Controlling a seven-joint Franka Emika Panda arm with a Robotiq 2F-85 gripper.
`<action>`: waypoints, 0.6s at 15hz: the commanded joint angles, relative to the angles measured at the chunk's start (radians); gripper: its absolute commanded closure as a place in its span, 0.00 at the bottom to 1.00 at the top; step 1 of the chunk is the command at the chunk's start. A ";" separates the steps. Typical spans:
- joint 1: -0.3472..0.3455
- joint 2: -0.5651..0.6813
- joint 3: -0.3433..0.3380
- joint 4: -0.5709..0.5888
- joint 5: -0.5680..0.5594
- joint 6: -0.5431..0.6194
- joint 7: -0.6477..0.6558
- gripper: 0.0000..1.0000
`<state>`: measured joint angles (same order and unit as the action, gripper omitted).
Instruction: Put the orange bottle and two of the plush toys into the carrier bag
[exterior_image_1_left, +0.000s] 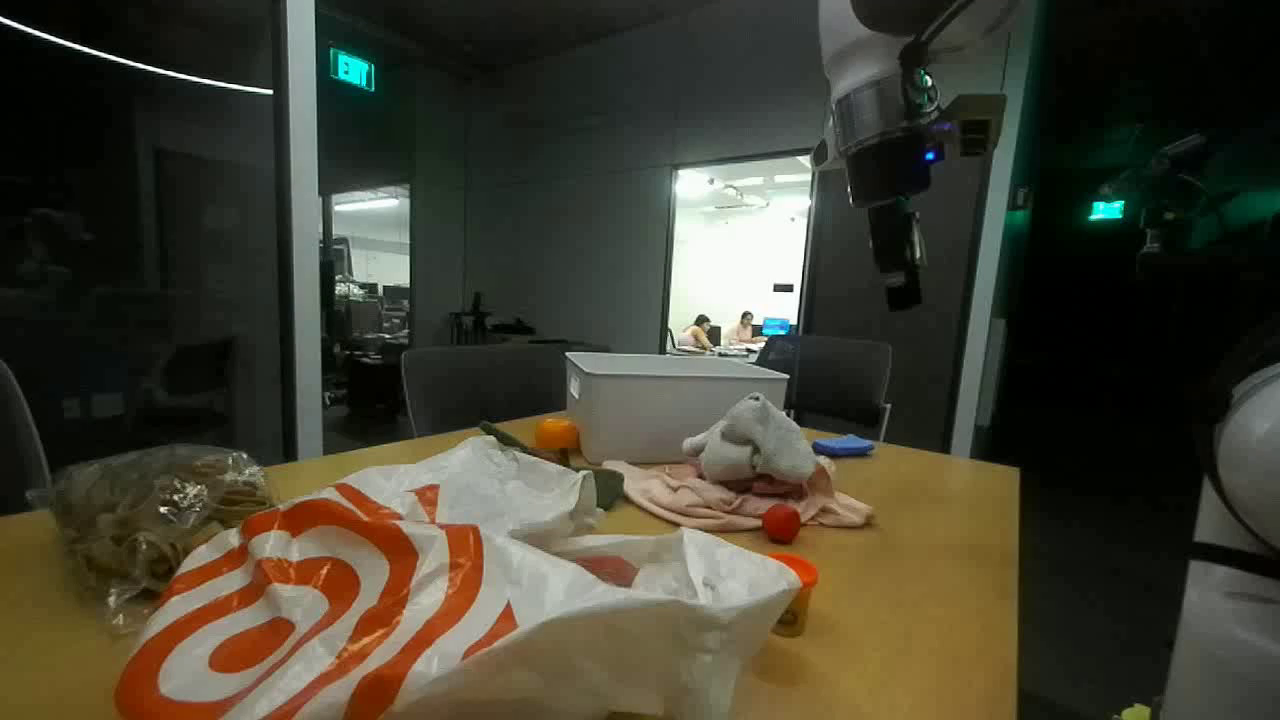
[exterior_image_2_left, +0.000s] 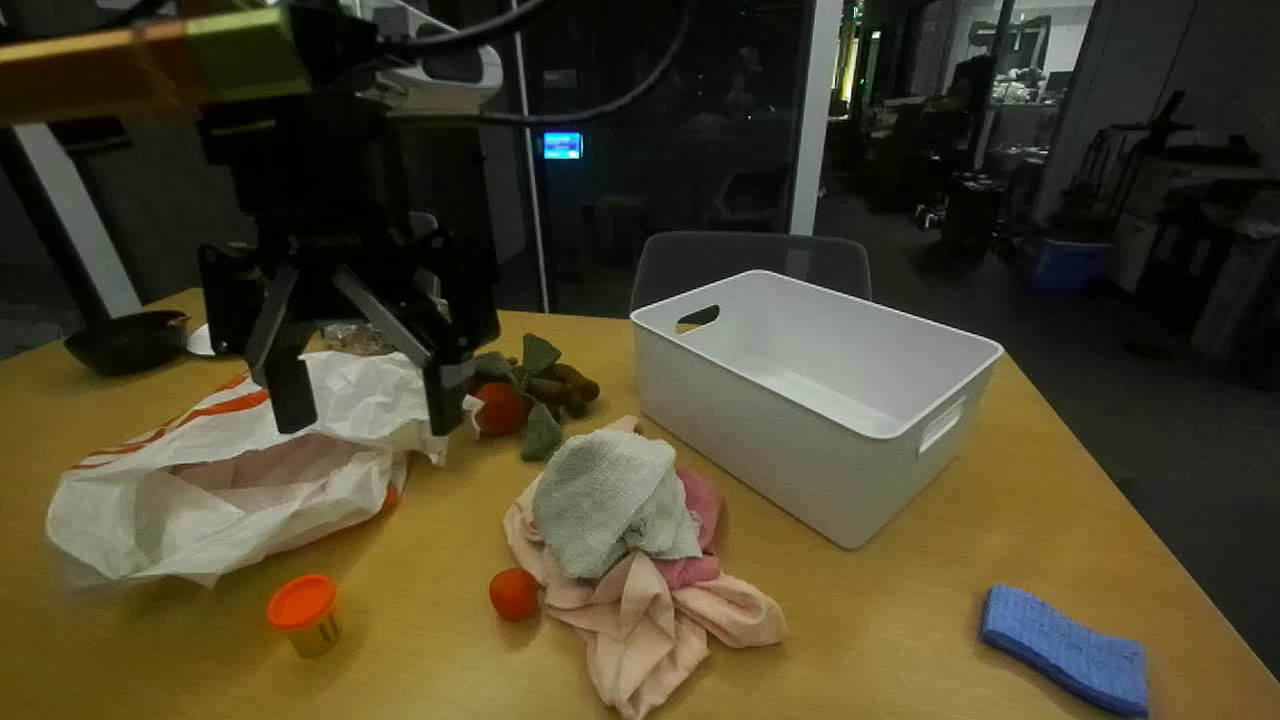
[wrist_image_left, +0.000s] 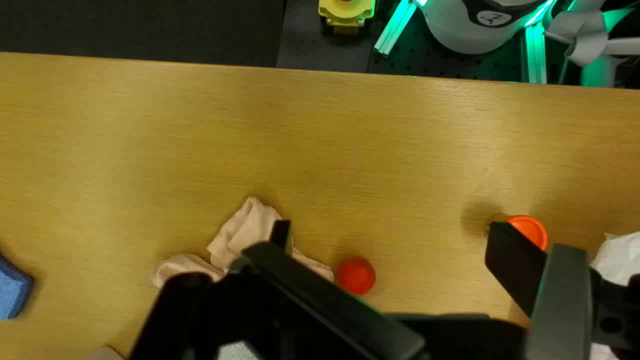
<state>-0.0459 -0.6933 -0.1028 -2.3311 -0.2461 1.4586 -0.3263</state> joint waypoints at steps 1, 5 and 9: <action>0.021 -0.001 -0.014 0.006 -0.007 -0.004 0.010 0.00; 0.021 -0.006 -0.014 0.013 -0.007 -0.004 0.010 0.00; 0.057 -0.004 -0.009 -0.024 0.034 0.009 -0.010 0.00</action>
<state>-0.0346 -0.6967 -0.1040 -2.3302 -0.2419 1.4590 -0.3271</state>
